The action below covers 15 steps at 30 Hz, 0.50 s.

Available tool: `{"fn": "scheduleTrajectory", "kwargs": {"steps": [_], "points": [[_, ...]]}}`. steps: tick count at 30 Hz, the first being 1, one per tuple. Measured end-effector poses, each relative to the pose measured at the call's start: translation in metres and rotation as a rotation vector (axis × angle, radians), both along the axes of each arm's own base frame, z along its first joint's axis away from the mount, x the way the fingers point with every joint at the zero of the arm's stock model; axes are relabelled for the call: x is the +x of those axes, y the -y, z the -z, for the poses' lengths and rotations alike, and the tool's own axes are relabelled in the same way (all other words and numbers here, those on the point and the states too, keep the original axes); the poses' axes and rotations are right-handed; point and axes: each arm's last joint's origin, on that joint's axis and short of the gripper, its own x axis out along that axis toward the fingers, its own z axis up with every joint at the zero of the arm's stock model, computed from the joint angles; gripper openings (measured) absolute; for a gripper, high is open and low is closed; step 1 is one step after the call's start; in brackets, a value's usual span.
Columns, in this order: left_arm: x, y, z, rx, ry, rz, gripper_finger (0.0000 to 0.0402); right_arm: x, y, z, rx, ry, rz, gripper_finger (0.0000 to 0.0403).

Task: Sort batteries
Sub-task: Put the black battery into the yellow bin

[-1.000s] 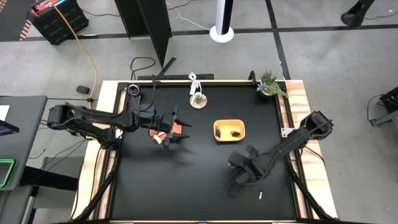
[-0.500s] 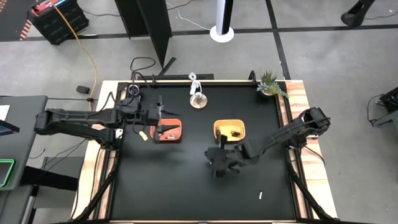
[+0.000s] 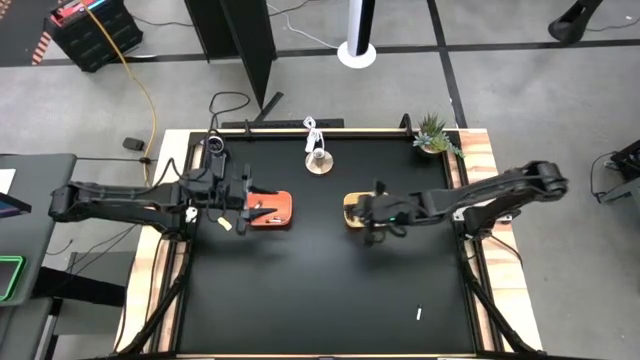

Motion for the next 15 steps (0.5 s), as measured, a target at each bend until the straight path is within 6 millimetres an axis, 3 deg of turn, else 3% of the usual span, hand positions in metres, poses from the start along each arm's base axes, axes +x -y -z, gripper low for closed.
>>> {"fn": "scheduleTrajectory", "kwargs": {"steps": [6, 15], "points": [[-0.001, 0.0, 0.005, -0.007, -0.02, 0.0, 0.0217, -0.042, 0.012, 0.01, 0.127, 0.06, 0.113, 0.0022], [-0.001, 0.0, 0.005, -0.002, -0.02, 0.0, 0.0217, -0.056, 0.02, 0.025, 0.206, -0.047, 0.23, 0.0024]]}}
